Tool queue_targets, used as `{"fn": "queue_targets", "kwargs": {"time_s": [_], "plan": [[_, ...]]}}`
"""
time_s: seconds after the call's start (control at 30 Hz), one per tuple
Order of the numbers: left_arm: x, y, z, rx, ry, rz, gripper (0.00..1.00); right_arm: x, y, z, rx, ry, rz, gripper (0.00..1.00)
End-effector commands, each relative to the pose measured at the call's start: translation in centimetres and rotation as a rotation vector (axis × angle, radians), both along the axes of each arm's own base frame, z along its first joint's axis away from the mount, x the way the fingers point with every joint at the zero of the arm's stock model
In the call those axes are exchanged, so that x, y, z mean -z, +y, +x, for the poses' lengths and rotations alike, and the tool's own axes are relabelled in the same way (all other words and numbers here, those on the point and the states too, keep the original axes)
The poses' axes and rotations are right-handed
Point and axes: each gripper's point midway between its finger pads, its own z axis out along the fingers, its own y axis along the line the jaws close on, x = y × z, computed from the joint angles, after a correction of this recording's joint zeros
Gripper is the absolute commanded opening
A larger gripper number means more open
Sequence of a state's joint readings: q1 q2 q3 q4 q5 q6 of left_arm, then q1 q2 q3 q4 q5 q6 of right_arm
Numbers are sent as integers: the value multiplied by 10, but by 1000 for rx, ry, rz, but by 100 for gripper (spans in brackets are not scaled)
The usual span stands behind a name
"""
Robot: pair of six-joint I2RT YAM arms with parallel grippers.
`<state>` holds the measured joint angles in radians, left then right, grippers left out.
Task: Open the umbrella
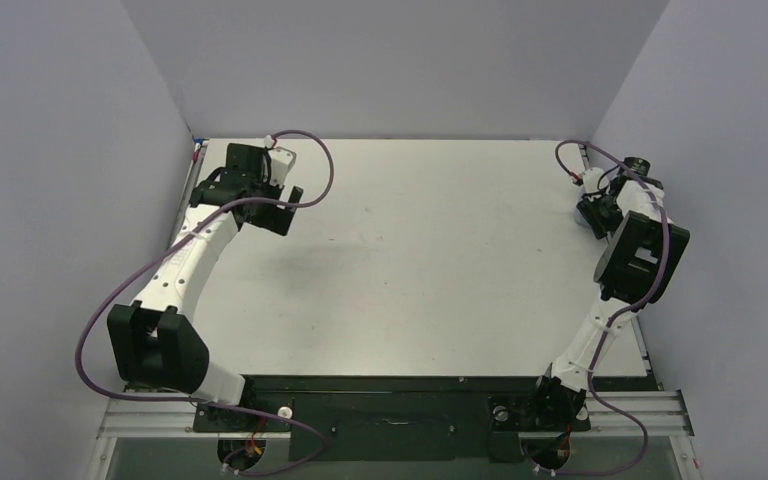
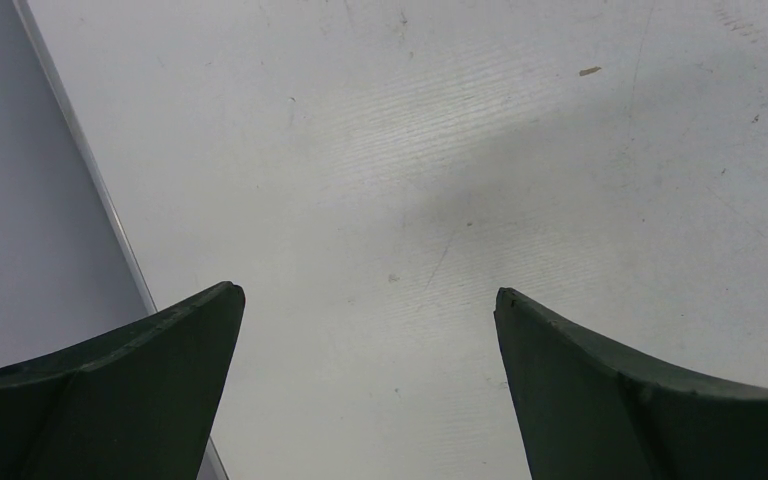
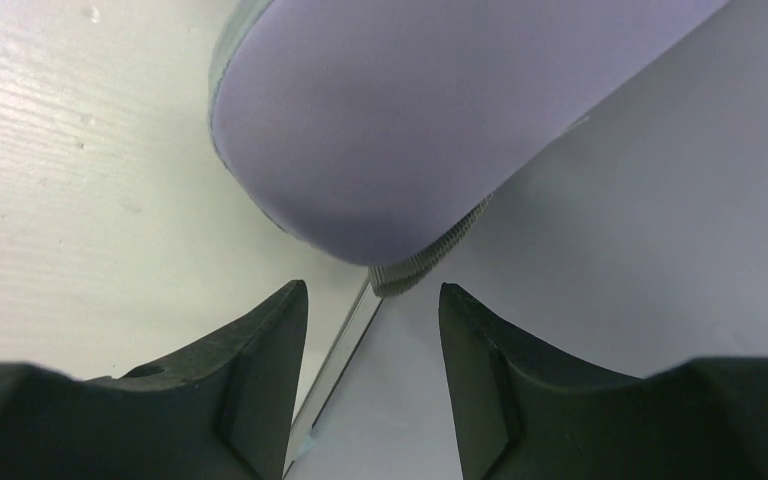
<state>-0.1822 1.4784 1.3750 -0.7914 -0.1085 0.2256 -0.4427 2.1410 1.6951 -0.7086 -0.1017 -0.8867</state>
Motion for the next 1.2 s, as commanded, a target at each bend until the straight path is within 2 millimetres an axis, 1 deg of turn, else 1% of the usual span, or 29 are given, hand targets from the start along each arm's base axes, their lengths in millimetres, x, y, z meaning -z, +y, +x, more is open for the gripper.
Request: {"fn": "queue_targets", "kwargs": {"time_s": [0.0, 0.17, 0.27, 0.5, 0.67, 0.9, 1.03, 1.1, 1.13, 1.17], "plan": [[-12, 0, 5, 14, -12, 17, 97, -3, -3, 20, -35, -50, -38, 47], [-16, 1, 5, 24, -11, 30, 97, 2, -8, 29, -60, -64, -73, 47], [-18, 2, 5, 36, -8, 45, 97, 1, -12, 35, -71, -79, -94, 45], [-21, 2, 11, 42, -12, 56, 97, 4, -4, 42, -128, -85, -102, 37], [-20, 1, 13, 42, -9, 50, 97, 8, -3, 43, -150, -69, -123, 27], [-18, 1, 10, 42, -2, 51, 97, 7, -10, 46, -146, -66, -156, 0], [-18, 2, 9, 44, -3, 54, 97, 2, -7, 49, -156, -89, -147, 0], [-17, 3, 9, 44, -1, 55, 97, -1, 0, 50, -182, -104, -128, 0], [-17, 2, 9, 45, -2, 56, 97, -6, 6, 53, -206, -120, -119, 0], [-17, 3, 9, 46, -1, 56, 97, -8, 10, 51, -222, -123, -114, 0]]}}
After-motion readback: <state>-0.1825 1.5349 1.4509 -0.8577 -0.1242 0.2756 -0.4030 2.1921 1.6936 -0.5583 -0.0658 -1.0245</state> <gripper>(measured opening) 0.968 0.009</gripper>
